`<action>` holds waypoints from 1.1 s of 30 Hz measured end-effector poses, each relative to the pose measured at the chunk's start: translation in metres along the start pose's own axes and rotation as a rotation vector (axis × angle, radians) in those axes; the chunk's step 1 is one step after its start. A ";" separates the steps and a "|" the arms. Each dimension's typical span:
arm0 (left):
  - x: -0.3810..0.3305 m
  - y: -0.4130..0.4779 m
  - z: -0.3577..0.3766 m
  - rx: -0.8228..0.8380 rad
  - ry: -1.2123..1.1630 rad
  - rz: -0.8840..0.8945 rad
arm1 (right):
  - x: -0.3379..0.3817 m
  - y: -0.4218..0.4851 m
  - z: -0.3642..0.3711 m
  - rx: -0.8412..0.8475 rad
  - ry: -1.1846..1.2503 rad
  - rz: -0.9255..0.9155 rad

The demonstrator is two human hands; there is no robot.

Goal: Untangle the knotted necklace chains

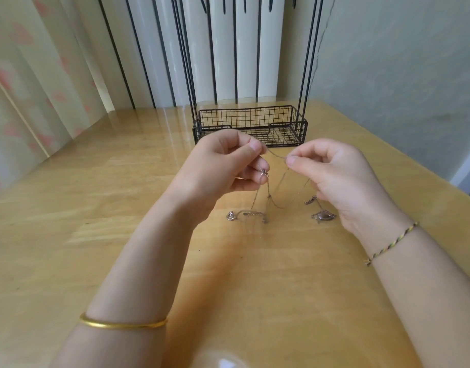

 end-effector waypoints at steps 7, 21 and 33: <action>-0.001 0.000 0.000 0.000 -0.049 -0.003 | 0.000 0.000 0.002 0.031 0.026 -0.005; 0.010 0.004 -0.017 -0.155 -0.175 -0.132 | 0.000 -0.002 0.004 0.071 -0.103 -0.034; 0.016 0.004 -0.044 -0.392 -0.279 -0.131 | 0.009 -0.009 0.012 0.182 -0.022 -0.043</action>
Point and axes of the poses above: each hand's wrist, its own y-axis towards the middle knuckle, its own z-axis out of the palm, x = y × z, the point moved 7 cm from there along y, towards the middle knuckle, and after that the axes turned 7 degrees about -y, right-handed, at the moved point
